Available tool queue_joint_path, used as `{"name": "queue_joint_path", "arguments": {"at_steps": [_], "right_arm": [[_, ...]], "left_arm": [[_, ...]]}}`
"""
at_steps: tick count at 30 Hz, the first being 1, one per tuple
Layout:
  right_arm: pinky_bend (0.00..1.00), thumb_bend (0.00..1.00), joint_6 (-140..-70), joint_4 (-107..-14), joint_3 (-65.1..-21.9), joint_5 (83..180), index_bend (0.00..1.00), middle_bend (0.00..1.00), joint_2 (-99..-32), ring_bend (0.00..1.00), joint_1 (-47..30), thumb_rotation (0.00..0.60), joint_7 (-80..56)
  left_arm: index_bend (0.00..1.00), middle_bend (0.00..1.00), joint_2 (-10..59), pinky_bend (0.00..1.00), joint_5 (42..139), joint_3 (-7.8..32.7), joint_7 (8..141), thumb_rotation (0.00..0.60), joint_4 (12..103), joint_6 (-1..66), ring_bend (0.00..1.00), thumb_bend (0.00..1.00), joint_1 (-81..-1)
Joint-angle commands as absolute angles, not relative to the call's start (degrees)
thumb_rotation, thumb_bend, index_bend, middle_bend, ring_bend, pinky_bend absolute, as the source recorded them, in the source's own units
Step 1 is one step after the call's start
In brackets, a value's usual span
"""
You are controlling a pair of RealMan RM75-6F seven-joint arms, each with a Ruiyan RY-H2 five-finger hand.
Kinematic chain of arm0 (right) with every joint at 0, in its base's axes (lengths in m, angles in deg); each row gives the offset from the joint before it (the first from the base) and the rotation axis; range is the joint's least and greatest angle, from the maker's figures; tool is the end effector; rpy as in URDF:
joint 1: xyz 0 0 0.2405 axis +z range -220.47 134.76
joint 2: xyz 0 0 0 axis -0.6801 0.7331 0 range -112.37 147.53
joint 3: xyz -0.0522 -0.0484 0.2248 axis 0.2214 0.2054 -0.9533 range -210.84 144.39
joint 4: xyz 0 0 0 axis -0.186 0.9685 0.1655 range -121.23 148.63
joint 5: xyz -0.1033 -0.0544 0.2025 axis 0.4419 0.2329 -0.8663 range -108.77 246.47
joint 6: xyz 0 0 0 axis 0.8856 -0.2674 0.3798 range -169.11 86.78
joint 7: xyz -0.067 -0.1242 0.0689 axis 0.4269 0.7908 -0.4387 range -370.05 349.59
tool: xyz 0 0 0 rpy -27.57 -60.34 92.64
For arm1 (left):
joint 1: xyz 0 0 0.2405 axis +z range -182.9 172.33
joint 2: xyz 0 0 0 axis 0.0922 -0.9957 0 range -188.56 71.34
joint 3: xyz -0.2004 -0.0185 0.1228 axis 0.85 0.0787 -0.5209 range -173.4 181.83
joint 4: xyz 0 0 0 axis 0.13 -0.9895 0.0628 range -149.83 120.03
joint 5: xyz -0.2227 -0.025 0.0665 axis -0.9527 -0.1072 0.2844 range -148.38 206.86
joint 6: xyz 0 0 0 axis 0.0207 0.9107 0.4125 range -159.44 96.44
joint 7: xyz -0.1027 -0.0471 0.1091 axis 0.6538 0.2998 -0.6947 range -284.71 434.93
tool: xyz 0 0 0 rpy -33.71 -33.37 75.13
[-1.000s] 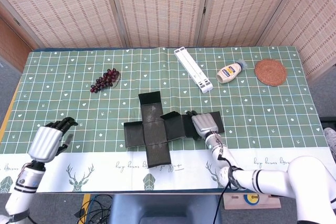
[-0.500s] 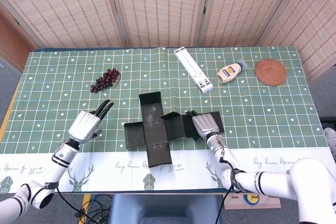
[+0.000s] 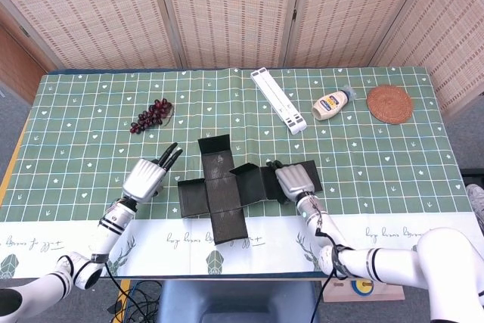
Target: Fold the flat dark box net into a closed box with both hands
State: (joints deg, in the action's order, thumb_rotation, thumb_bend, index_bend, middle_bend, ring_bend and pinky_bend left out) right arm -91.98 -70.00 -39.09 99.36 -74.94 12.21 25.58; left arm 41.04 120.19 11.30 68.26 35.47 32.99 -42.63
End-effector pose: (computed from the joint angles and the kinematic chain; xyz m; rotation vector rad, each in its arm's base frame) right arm -0.1304 -0.3510 -0.0872 1.8982 -1.1092 0.5546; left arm -0.2026 0.3679 -0.0423 -1.8882 -0.4715 -0.9118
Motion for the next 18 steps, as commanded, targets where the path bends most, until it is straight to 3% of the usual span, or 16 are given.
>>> {"name": "queue_joint_path", "arguments": {"at_steps": [1,18], "right_arm": [[0.89,0.33,-92.02,-70.12,-39.09,99.33,0.14,0.22,-74.99,0.76,12.30,0.600,25.70],[0.89,0.33,-92.45,-70.80,-38.95,99.61,0.14,0.22,-74.90,0.76,12.09,0.600,25.75]], "left_arm": [[0.00,0.04,41.56,0.89,120.18,10.96,67.50,0.600,34.86,33.07,0.60,0.10,-43.05],[0.00,0.03,42.32,0.89,118.83,9.12,65.30,0.600,36.58,32.03,0.59,0.10,-43.94]]}}
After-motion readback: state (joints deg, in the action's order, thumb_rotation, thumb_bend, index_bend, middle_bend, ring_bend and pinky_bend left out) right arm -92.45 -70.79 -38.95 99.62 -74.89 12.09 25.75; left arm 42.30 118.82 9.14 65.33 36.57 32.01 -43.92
